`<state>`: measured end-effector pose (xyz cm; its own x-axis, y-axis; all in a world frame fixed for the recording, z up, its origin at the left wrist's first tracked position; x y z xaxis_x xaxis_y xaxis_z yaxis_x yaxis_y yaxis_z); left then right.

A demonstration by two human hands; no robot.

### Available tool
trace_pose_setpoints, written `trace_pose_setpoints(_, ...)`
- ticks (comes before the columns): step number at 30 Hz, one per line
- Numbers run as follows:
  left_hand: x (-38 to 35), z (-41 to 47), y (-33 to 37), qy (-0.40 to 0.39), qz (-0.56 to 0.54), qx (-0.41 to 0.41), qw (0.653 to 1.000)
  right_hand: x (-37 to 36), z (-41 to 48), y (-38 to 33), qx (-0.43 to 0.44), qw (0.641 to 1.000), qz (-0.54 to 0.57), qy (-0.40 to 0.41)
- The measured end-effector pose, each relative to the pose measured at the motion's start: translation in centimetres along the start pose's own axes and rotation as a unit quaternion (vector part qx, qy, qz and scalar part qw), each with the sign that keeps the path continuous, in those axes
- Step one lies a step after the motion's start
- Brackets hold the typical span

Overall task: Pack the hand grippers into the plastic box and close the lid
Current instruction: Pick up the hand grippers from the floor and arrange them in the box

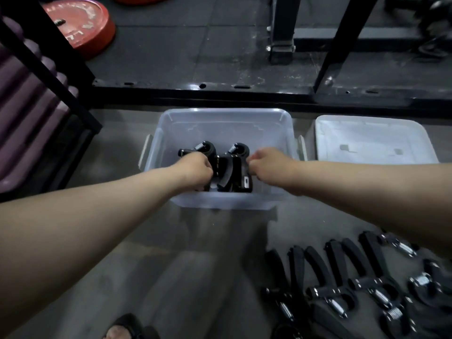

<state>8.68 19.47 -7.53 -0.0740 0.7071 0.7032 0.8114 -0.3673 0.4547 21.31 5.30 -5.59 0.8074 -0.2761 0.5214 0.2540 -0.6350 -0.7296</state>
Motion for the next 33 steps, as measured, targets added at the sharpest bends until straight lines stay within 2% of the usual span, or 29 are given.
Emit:
trace_pose_setpoints(6,0.7,-2.2,-0.2,0.098,0.108,-0.082,0.986,2.7,-4.9,0.0,0.089,0.992,-0.062,0.058)
trace_pose_setpoints(13,0.0,-4.6,-1.4,0.135,0.162,-0.089,0.973,6.0,-10.2,3.7,0.112,0.984,-0.034,0.137)
trace_pose_setpoints(15,-0.1,-5.2,-2.0,0.158,0.184,-0.084,0.967,7.3,-12.3,5.5,0.127,0.976,-0.127,0.121)
trace_pose_setpoints(16,-0.1,-5.6,-2.3,0.17,0.195,-0.086,0.962,7.6,-13.3,6.7,0.133,0.966,-0.208,0.073)
trace_pose_setpoints(17,0.0,-6.0,-2.6,0.179,0.205,-0.092,0.958,7.6,-14.3,8.2,0.125,0.948,-0.292,0.002)
trace_pose_setpoints(19,0.1,-7.0,-3.0,0.18,0.217,-0.111,0.953,7.3,-15.7,11.9,0.069,0.88,-0.451,-0.132)
trace_pose_setpoints(21,0.4,-7.8,-3.8,0.177,0.224,-0.116,0.951,6.4,-15.8,15.2,0.035,0.814,-0.547,-0.192)
trace_pose_setpoints(23,0.5,-8.4,-4.1,0.18,0.236,-0.119,0.948,4.1,-15.6,17.4,0.035,0.806,-0.546,-0.226)
trace_pose_setpoints(25,0.4,-8.6,-3.8,0.191,0.247,-0.129,0.941,1.3,-15.8,18.9,0.09,0.78,-0.567,-0.248)
trace_pose_setpoints(29,0.5,-7.8,-3.3,0.194,0.231,-0.125,0.945,-2.5,-16.2,20.9,0.178,0.645,-0.696,-0.26)
trace_pose_setpoints(33,-0.1,-6.9,-1.3,0.183,0.236,-0.128,0.946,-2.5,-15.2,21.2,0.219,0.616,-0.713,-0.256)
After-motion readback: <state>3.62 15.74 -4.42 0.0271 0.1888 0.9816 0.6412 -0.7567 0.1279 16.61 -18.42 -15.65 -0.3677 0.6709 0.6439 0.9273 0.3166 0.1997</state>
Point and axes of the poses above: each hand's wrist, its own z-axis towards the middle knuckle, its own x-axis out of the back of the hand, y = z × x, the point moved 5 cm from there along z, towards the middle knuckle, and after that the axes turned 2 degrees about x, right-handed, at the moved point
